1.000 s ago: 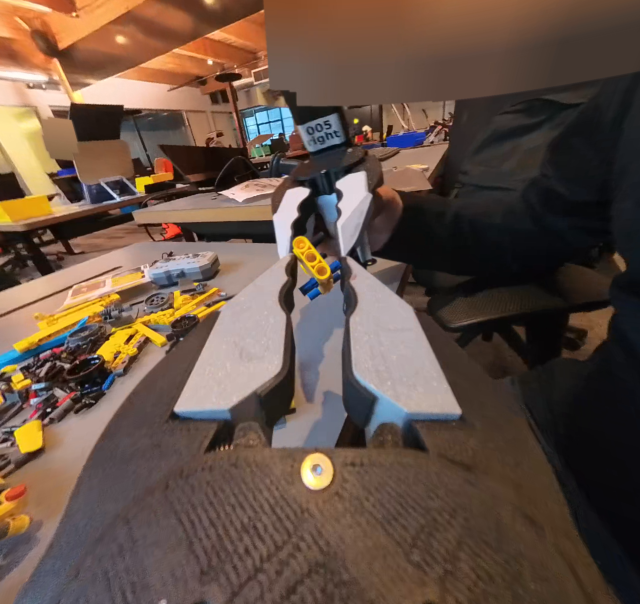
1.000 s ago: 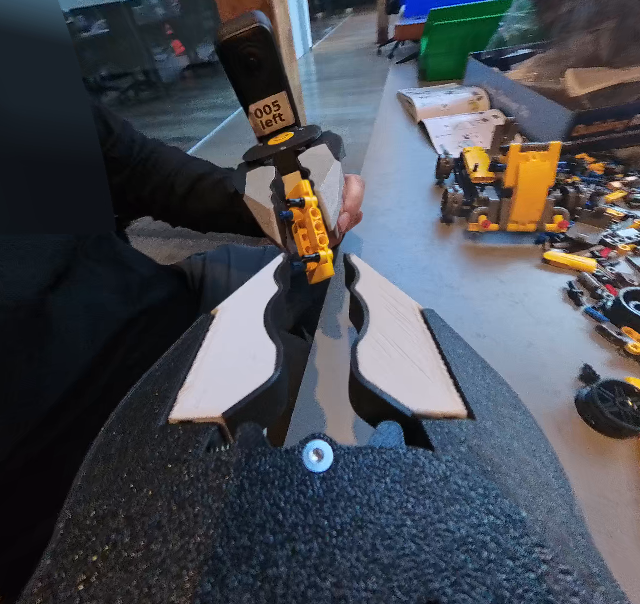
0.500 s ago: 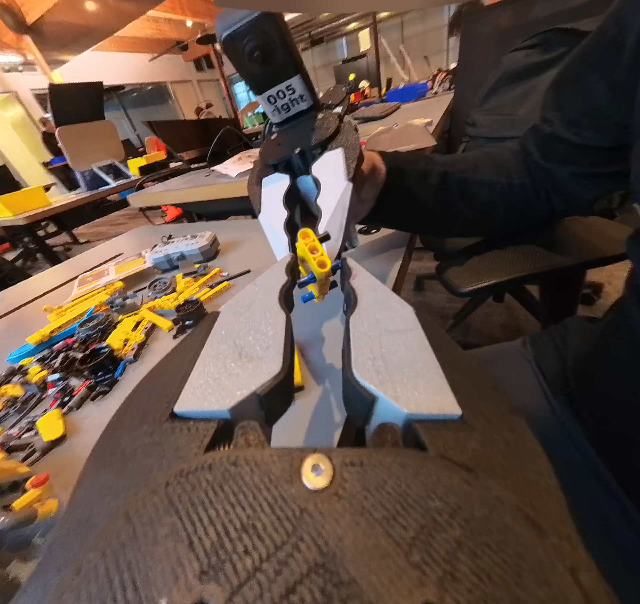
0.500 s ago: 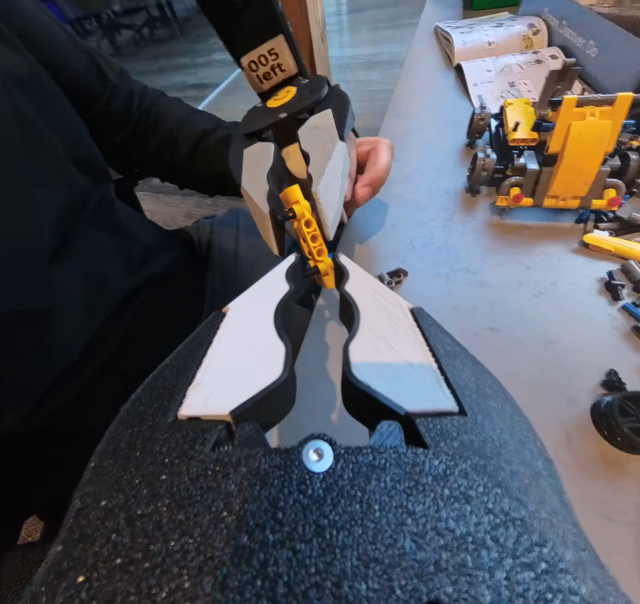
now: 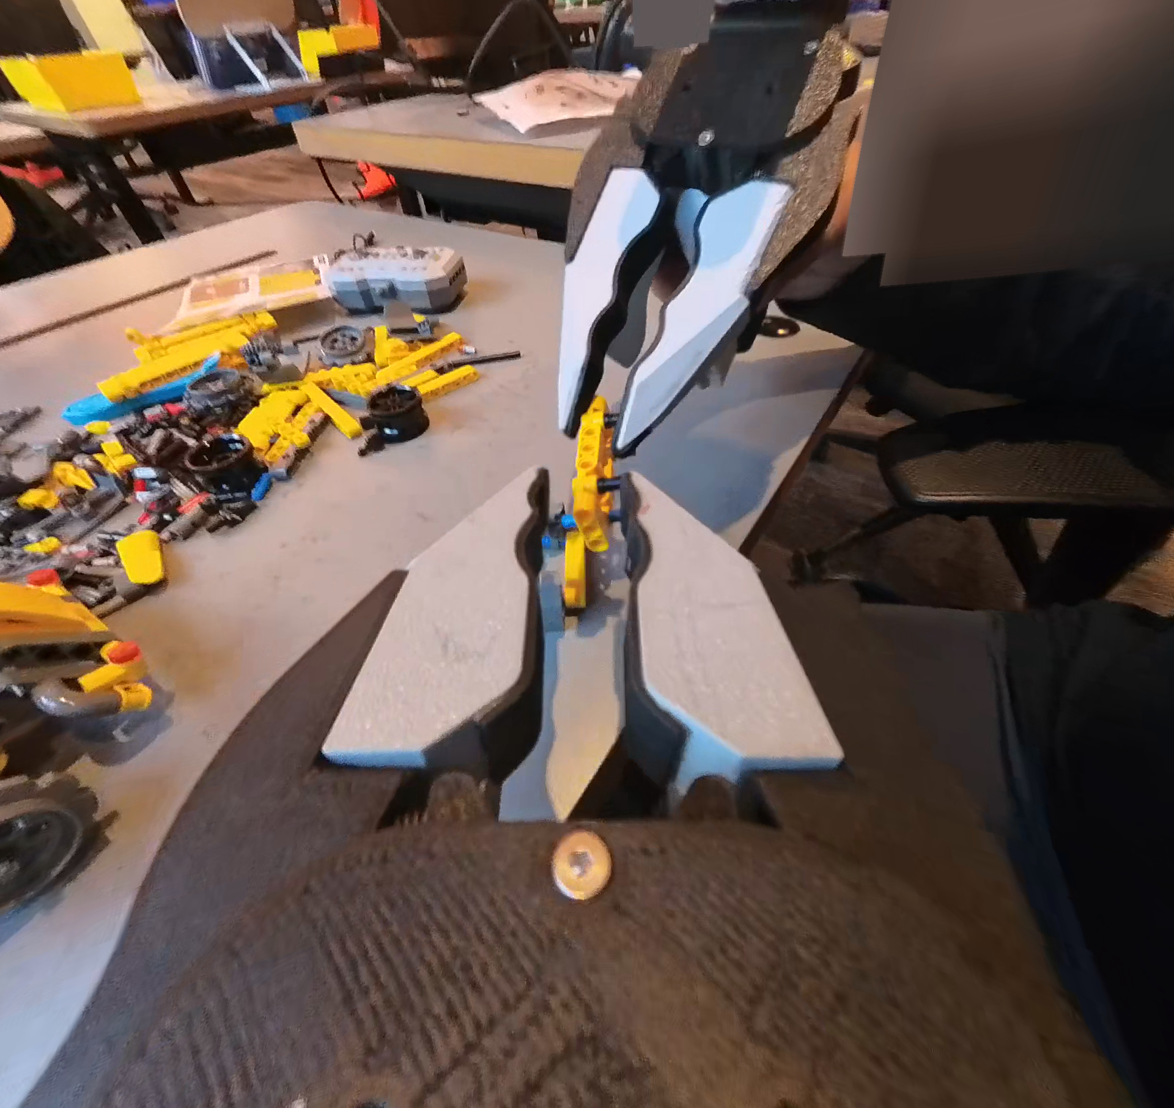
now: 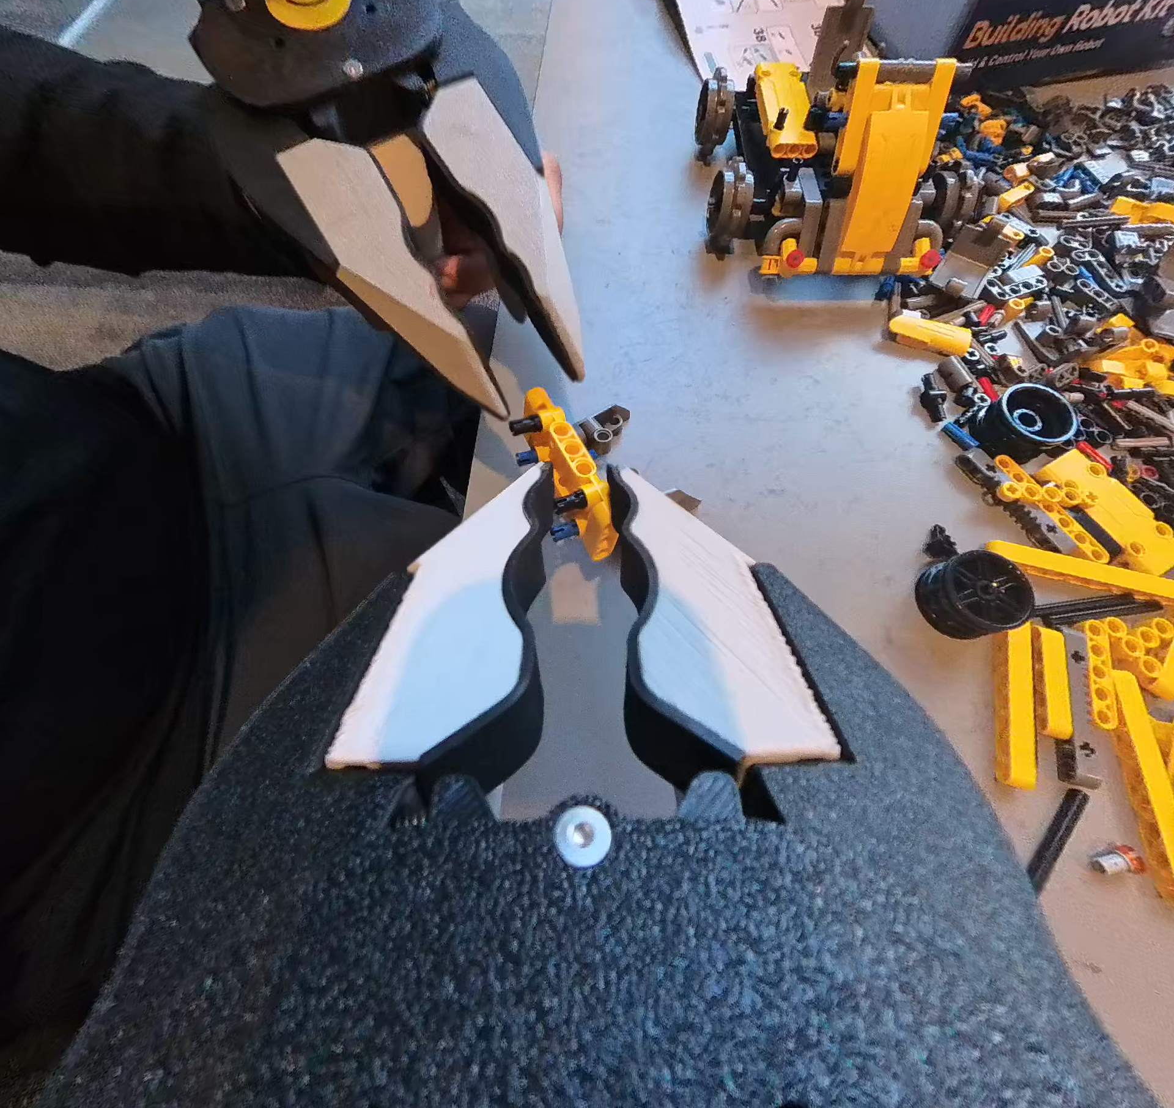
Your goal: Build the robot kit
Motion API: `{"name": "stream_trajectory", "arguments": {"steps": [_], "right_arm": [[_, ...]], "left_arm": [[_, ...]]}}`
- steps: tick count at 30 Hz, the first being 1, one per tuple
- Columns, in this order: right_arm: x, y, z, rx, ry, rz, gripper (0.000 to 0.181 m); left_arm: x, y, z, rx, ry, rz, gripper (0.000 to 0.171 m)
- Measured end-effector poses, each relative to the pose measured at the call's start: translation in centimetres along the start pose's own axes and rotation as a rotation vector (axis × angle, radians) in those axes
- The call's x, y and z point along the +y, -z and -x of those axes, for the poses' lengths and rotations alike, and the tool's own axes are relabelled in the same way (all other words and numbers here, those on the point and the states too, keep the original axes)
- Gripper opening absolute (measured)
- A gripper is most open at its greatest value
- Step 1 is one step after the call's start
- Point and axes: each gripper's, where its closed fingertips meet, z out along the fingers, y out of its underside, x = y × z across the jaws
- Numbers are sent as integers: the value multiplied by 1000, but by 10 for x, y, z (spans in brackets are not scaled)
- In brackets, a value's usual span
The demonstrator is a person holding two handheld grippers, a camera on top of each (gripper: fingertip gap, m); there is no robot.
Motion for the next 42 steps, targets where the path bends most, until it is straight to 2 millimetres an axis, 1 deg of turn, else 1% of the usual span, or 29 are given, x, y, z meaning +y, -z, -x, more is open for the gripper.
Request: {"name": "stream_trajectory", "arguments": {"steps": [3, 5, 8, 11, 17, 20, 21, 26, 29, 32, 35, 38, 42], "right_arm": [[0, -2, -2, 5, -20, -13, 17], [2, -4, -4, 9, -28, -12, 17], [4, -6, -5, 12, -34, -11, 17], [3, -9, -4, 1, -42, -21, 17], [3, -11, -4, -27, -79, -53, 17], [2, -10, -4, -26, -67, -71, 17], [2, -11, -4, -25, -57, -71, 15], [6, -12, -3, -32, -53, -76, 14], [10, -12, 0, -12, 24, -39, 13], [10, -8, 0, 55, 169, 27, 13], [10, -10, 6, 84, 275, 86, 15], [13, -16, 13, 76, 326, 143, 16], [18, -18, 18, 63, 373, 187, 10]], "left_arm": [[15, -6, 1, -9, 15, 84, 25], [20, -9, 2, -30, -13, 104, 26], [21, -11, 0, -39, -27, 96, 26], [24, -13, 1, -41, -14, 111, 19], [25, -12, 1, -29, -3, 114, 18], [24, -12, 2, -18, 15, 111, 16], [24, -11, 2, -16, 21, 111, 10], [28, -11, 1, 1, 6, 122, 8], [29, -11, -2, 26, -31, 140, 8], [29, -9, -4, 43, -86, 179, 8], [27, -8, -8, 38, -152, 218, 8], [23, -10, -16, 44, -188, 236, 8], [26, -9, -18, 33, -228, 266, 8]]}}
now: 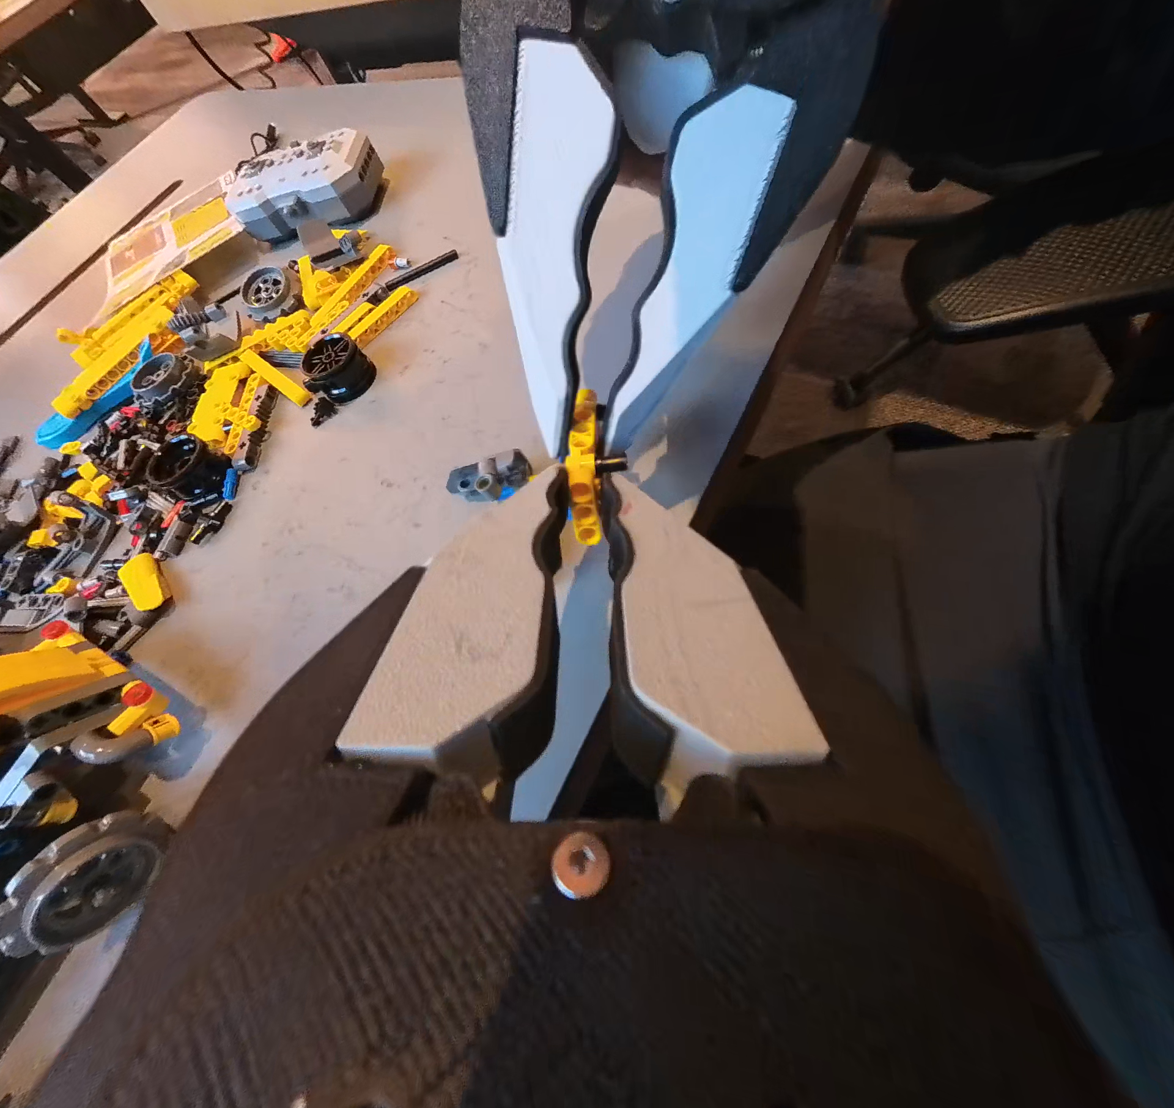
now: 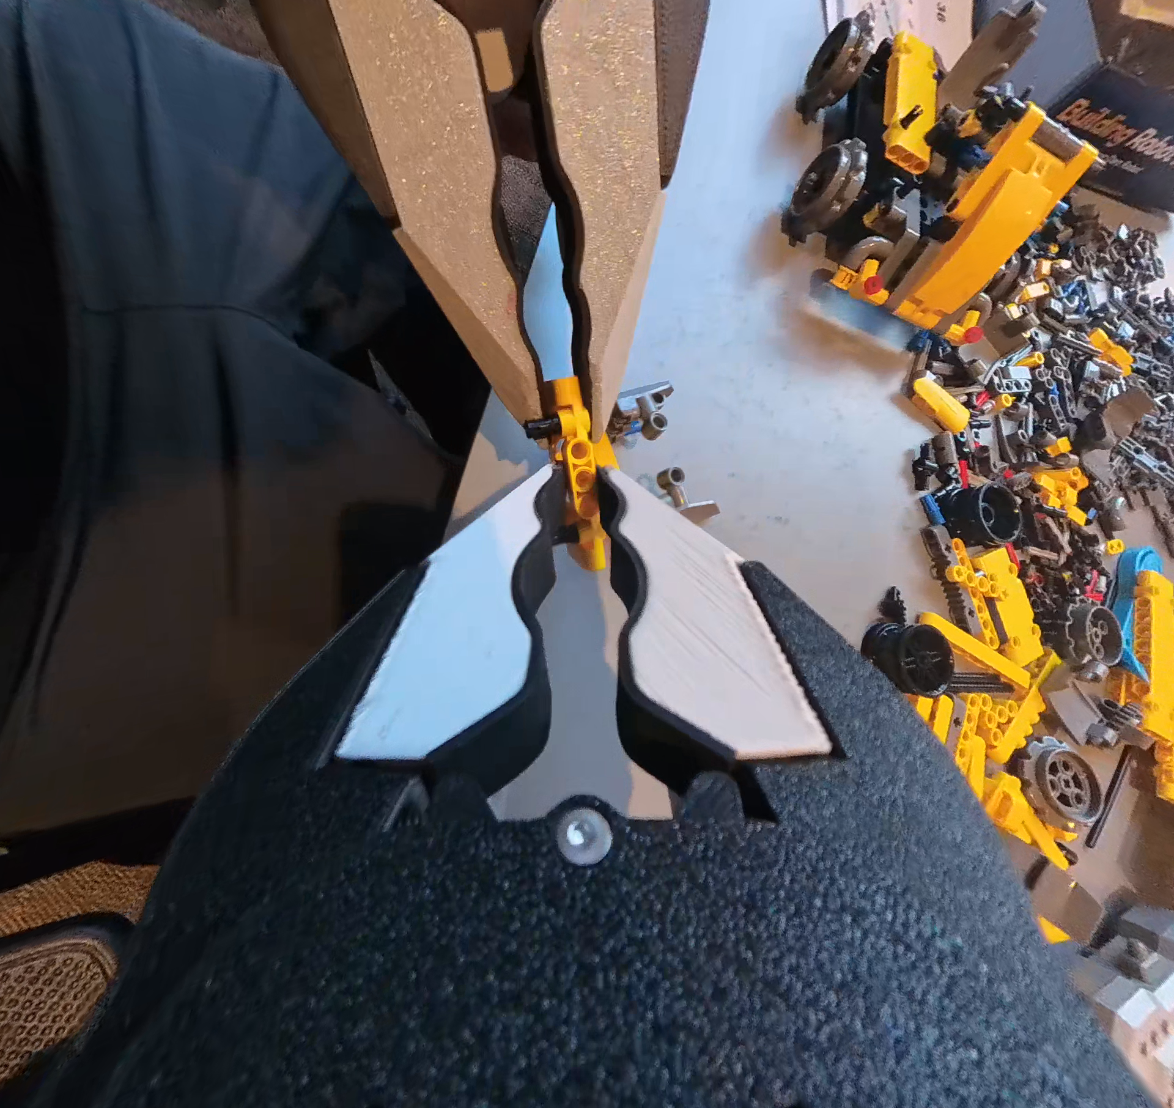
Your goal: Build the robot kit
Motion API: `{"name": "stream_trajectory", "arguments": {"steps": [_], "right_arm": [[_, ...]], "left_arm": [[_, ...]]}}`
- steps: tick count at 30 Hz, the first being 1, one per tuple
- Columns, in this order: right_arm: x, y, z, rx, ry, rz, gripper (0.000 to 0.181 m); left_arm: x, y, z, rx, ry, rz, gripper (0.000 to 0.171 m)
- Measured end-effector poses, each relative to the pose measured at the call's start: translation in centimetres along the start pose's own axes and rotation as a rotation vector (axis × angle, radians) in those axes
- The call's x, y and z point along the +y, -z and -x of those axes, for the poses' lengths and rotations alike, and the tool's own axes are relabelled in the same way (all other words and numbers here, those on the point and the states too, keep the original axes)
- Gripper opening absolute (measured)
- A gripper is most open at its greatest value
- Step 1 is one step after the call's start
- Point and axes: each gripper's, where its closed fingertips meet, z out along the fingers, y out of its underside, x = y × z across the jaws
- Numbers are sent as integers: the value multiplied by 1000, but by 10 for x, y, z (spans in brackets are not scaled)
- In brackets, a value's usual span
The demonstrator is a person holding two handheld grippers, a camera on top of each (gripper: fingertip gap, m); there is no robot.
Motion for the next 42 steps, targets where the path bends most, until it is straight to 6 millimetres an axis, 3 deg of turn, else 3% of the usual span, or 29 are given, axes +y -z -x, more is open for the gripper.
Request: {"name": "stream_trajectory", "arguments": {"steps": [1, 4, 8, 12, 15, 19, 23, 27, 30, 35, 38, 42], "right_arm": [[1, 1, 0, 6, 14, 10, 9], [7, 2, -3, 34, 41, 52, 8], [12, -1, -4, -20, 42, 74, 8], [9, -5, -2, -92, 88, 77, 8], [11, -10, -4, -137, 88, 101, 8], [13, -12, -2, -201, 83, 133, 7], [17, -10, -3, -206, 110, 163, 8], [16, -4, -1, -195, 116, 145, 7], [18, -1, 1, -172, 132, 145, 8], [29, 4, 5, -132, 108, 164, 7], [30, 6, 7, -130, 90, 154, 7], [26, 6, 10, -128, 90, 142, 7]], "left_arm": [[1, 1, 0, 5, 14, 2, 8], [8, 8, 13, -30, 64, 29, 33], [31, 4, 27, 5, 80, 103, 42], [35, -1, 30, 135, 52, 102, 35], [35, -1, 21, 292, 76, 129, 31], [40, -5, 24, 323, -13, 160, 25], [41, -7, 21, 396, -83, 181, 34], [34, -7, 21, 426, -63, 180, 29], [34, -9, 24, 364, -20, 189, 27], [26, -2, 46, 16, 133, 144, 35], [18, 1, 41, -31, 271, 91, 37], [29, -5, 41, -90, 238, 150, 41]]}}
